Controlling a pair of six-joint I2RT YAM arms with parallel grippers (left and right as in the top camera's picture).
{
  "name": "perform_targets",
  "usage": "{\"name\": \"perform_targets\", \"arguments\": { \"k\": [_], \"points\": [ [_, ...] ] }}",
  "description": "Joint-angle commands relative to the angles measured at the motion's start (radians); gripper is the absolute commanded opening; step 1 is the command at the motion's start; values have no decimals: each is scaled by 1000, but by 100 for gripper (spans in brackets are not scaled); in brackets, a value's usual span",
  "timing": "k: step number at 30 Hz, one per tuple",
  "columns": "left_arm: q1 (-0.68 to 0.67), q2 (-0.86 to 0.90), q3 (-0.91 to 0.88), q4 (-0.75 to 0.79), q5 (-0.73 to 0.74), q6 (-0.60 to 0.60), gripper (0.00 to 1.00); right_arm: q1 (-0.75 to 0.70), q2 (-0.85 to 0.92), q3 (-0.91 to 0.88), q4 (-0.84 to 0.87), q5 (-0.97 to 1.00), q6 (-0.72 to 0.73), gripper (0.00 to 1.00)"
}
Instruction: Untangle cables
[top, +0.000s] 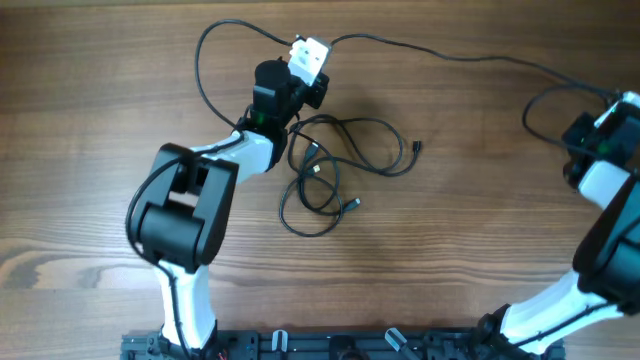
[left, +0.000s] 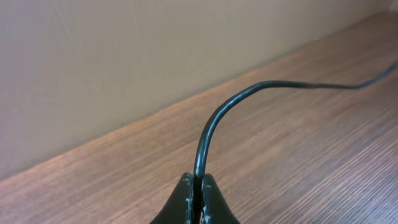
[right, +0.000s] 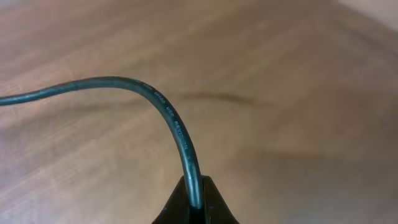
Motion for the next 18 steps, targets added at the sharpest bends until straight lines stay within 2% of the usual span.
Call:
{"name": "perform_targets", "arguments": {
  "k": [1,6,10,14,18],
  "points": [
    [8,99,70,3,15,17,4,-5,121,140,28,-72,-9,4],
    [9,128,90,-16,47,34,4,-5,263,301,94,-87,-10,4],
    [13,128,90,-140,42,166,4,-5,332,352,267,-87,-9,4],
    [19,128,90,-189,27,178,4,-6,393,378,501,-88,-14,4],
    [26,128,90,-224,27,178,4,-12,469,413,521,-174,-232,4]
  ]
}}
